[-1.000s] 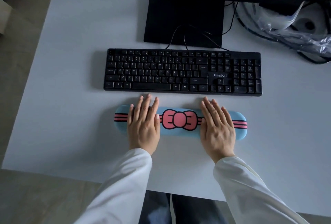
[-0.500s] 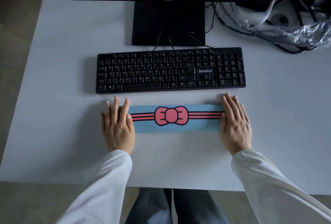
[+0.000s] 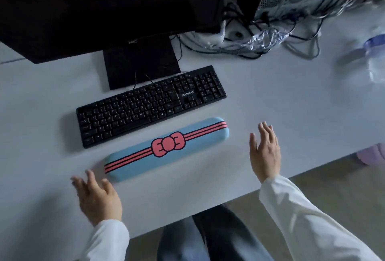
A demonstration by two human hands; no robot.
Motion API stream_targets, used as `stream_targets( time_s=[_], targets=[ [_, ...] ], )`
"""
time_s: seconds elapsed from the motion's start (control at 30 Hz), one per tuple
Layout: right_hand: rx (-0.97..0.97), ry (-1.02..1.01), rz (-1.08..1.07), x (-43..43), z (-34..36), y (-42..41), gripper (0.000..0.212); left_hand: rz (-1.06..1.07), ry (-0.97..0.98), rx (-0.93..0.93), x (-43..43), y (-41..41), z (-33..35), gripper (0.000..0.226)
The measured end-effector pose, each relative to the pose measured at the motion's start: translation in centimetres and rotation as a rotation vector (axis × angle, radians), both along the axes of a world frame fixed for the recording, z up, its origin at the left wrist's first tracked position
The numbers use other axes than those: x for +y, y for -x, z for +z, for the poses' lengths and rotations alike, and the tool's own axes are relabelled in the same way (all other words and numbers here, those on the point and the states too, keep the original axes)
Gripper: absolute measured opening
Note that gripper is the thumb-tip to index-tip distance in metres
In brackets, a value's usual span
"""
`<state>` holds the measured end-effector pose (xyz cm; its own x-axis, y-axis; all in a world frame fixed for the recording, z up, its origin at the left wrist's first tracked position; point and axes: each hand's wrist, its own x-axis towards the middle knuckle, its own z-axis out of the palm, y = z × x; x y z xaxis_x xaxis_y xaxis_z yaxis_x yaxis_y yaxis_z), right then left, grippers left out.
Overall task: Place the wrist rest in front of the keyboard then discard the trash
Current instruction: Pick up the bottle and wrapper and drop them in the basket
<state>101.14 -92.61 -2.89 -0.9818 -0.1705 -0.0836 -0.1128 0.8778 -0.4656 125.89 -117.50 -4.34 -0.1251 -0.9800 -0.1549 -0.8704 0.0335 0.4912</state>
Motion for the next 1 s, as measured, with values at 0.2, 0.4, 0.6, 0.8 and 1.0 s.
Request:
stream_targets(
  time_s=[0.2,0.4,0.6,0.8,1.0],
  targets=[
    [0.002,0.117,-0.205,6.9,3.3,1.9,0.048,-0.169,0.024,0.133,5.2,6.4,2.8,0.047],
    [0.011,0.234,-0.323,15.8,5.3,6.6,0.048,-0.353,0.023,0.193,15.9,15.6,4.3,0.046],
    [0.008,0.297,-0.431,25.8,7.0,10.1,0.048,-0.605,-0.080,0.165,27.6,24.5,4.6,0.045],
    [-0.006,0.300,-0.574,34.1,7.3,12.2,0.048,-0.772,-0.203,0.173,36.0,31.4,5.8,0.042],
    [-0.021,0.289,-0.668,38.1,7.0,14.8,0.051,-0.807,-0.306,0.162,40.8,38.6,6.6,0.036]
  ],
)
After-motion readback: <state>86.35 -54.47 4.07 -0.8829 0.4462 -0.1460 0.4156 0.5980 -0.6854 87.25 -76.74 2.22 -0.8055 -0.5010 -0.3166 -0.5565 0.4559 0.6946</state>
